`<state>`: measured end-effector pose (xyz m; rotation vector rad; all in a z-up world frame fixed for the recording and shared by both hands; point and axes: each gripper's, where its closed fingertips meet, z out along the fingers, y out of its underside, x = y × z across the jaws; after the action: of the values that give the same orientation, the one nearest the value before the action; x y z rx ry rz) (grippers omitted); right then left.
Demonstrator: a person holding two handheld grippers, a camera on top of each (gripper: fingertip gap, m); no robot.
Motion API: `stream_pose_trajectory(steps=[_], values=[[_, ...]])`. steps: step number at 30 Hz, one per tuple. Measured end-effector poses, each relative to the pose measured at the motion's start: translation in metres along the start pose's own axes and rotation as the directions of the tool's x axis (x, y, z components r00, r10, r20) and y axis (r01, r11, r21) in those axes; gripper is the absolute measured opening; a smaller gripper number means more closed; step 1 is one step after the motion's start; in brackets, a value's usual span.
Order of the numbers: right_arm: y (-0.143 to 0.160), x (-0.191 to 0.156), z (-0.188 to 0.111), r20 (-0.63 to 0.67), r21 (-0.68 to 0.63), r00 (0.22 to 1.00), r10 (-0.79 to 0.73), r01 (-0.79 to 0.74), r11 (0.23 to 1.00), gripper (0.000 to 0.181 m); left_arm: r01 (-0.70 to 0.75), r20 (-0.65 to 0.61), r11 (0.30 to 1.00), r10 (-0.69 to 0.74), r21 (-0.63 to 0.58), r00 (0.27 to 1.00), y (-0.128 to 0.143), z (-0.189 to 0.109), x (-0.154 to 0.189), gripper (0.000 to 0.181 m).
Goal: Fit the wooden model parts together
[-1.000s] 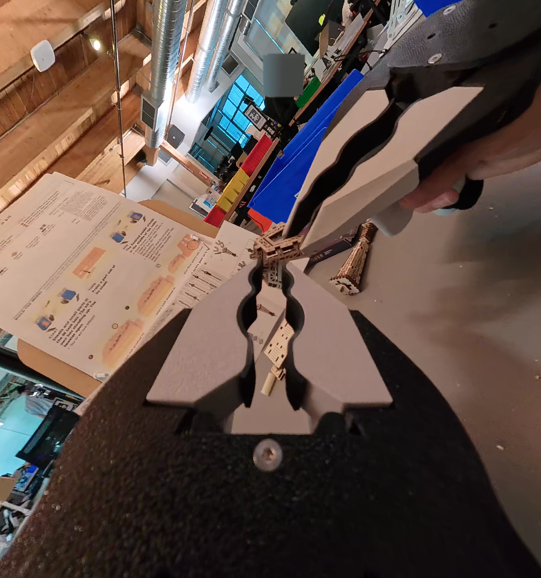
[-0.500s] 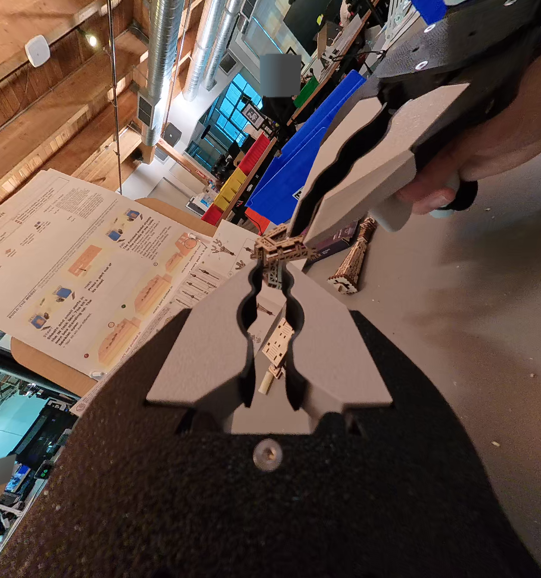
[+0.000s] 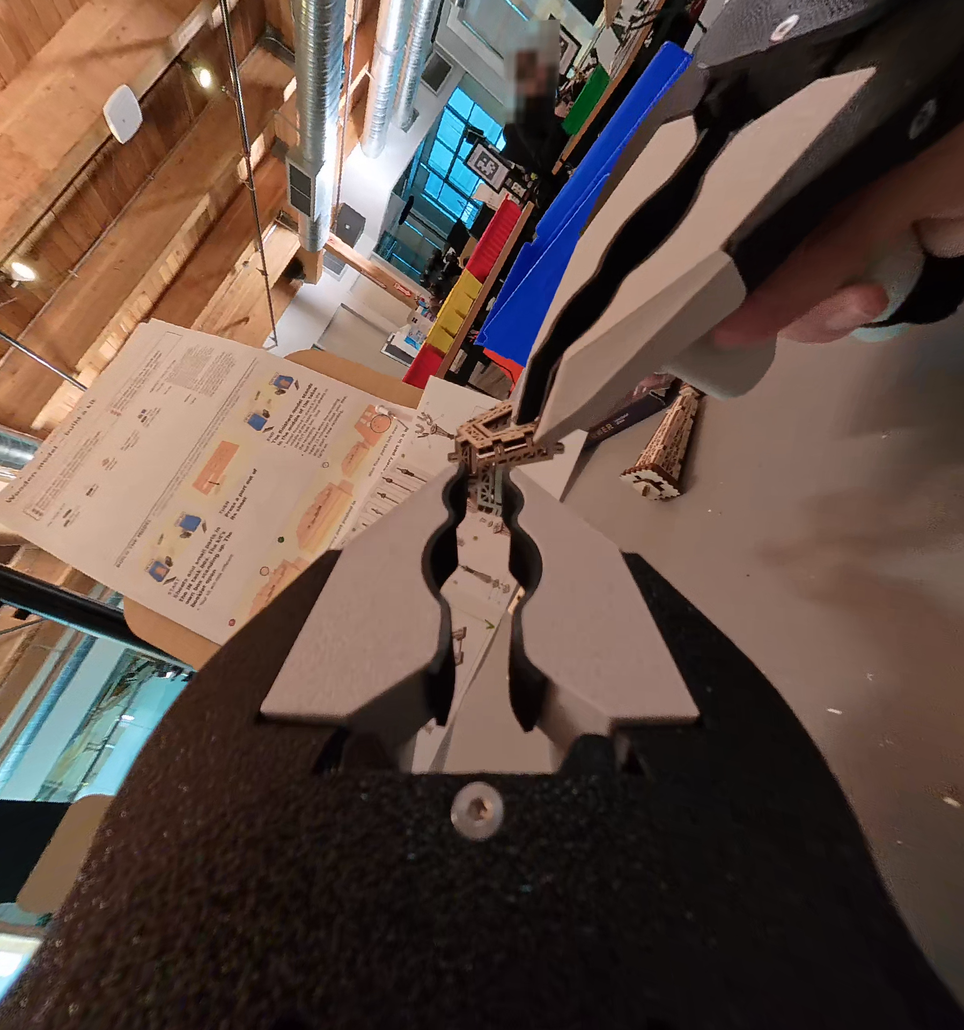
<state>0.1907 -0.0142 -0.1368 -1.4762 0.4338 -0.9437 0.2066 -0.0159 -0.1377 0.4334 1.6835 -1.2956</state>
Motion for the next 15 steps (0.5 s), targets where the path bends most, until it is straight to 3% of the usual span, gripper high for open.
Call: stream_pose_trajectory(steps=[6,15], values=[[0.0014,0.0005,0.0009,0.001,0.002,0.994,0.113,-0.113,0.994,0.009,-0.041,0.021,0.999,0.041,-0.001,0.999,-0.0011,-0.0006,-0.0005,0.009],[0.0017,-0.0002,0.0022,-0.043,-0.040,0.997,-0.057,0.055,0.998,0.009,-0.041,0.031,0.999,0.041,-0.012,0.999,-0.0002,-0.0012,-0.0023,0.009]])
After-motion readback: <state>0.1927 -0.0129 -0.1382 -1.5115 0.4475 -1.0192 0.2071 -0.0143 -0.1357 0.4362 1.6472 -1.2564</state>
